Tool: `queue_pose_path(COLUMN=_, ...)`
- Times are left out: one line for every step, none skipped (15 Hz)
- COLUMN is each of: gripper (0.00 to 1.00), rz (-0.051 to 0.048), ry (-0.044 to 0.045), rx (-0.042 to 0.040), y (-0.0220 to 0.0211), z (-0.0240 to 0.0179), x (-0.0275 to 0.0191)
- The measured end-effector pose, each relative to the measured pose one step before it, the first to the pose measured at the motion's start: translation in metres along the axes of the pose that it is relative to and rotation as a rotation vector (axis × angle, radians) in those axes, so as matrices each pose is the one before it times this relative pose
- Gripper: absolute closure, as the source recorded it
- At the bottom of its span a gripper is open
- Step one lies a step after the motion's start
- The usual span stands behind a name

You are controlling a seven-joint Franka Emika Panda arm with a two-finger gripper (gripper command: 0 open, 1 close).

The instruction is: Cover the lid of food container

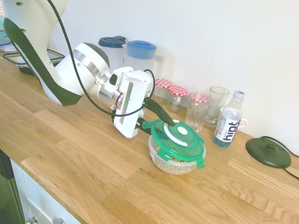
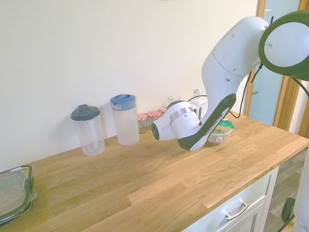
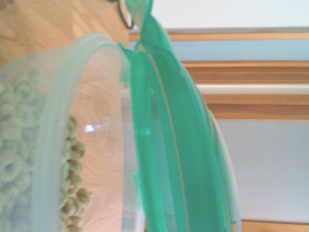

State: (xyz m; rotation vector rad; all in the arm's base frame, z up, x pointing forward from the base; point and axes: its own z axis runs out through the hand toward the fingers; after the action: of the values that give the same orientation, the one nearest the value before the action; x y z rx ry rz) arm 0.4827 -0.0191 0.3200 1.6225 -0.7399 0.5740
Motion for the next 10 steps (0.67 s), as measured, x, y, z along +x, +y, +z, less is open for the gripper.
queue_pose_path(gripper=0.0, rz=0.00046, ry=-0.02632, rx=0.01478, y=-0.00028, z=-0.00239, x=-0.00161)
queue_pose_path(gripper=0.0, rz=0.00241, ry=-0.02437, rx=0.01424, y=0.00076, z=-0.00204, x=-0.00023)
queue_pose_path(gripper=0.0, rz=0.00256, ry=-0.02553, rx=0.01743, y=0.00212, z=-0.00233, x=0.00157)
queue_pose_path(gripper=0.0, rz=0.00342, ry=-0.02268, rx=0.01934, y=0.00362, z=-0.00225, x=0.00392)
queue_pose_path(gripper=0.0, rz=0.00348, ry=-0.01616, rx=0.01528, y=0.00502, z=-0.00136, x=0.00571)
queue_pose_path(gripper=0.0, rz=0.00334, ry=-0.00852, rx=0.01278, y=0.00463, z=0.0002, x=0.00608)
queue_pose_path(gripper=0.0, rz=0.00335, ry=-0.00848, rx=0.01172, y=0.00375, z=0.00028, x=0.00485)
queue_pose_path(gripper=0.0, rz=0.00101, ry=-0.01196, rx=0.01233, y=0.00244, z=-0.00142, x=0.00257)
queue_pose_path(gripper=0.0, rz=-0.00189, ry=-0.01929, rx=0.01598, y=0.00208, z=-0.00412, x=0.00081)
queue_pose_path(gripper=0.0, rz=-0.00401, ry=-0.02998, rx=0.02247, y=0.00244, z=-0.00727, x=-0.00021)
